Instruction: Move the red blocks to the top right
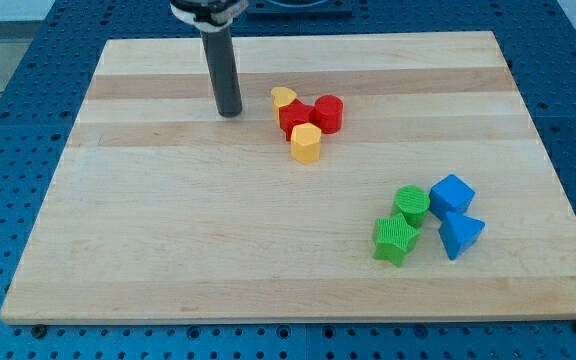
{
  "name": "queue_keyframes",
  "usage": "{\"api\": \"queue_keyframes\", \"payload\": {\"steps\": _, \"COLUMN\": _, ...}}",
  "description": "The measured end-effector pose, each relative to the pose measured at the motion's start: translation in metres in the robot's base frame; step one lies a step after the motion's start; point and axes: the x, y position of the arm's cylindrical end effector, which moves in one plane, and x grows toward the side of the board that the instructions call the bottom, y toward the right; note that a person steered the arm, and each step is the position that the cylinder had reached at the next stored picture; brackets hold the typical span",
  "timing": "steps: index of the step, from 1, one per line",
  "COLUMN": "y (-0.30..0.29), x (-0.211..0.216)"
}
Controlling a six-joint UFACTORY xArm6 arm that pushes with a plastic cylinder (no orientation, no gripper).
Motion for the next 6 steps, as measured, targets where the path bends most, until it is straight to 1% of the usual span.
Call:
{"api": "queue_keyframes", "payload": {"steps": 1, "y": 0.039, "x": 0.026}}
{"api": "queue_keyframes", "payload": {"steps": 2, "y": 0.084, "x": 0.028}}
{"api": "queue_keyframes", "payload": {"steps": 3, "y": 0.115, "x": 0.028}}
{"api": "queue_keyframes", "payload": {"steps": 4, "y": 0.132, "x": 0.027}}
{"api": "queue_keyframes", "payload": {"steps": 5, "y": 0.136, "x": 0.020}}
{"api": "queue_keyframes", "payload": {"steps": 6, "y": 0.133, "x": 0.022}}
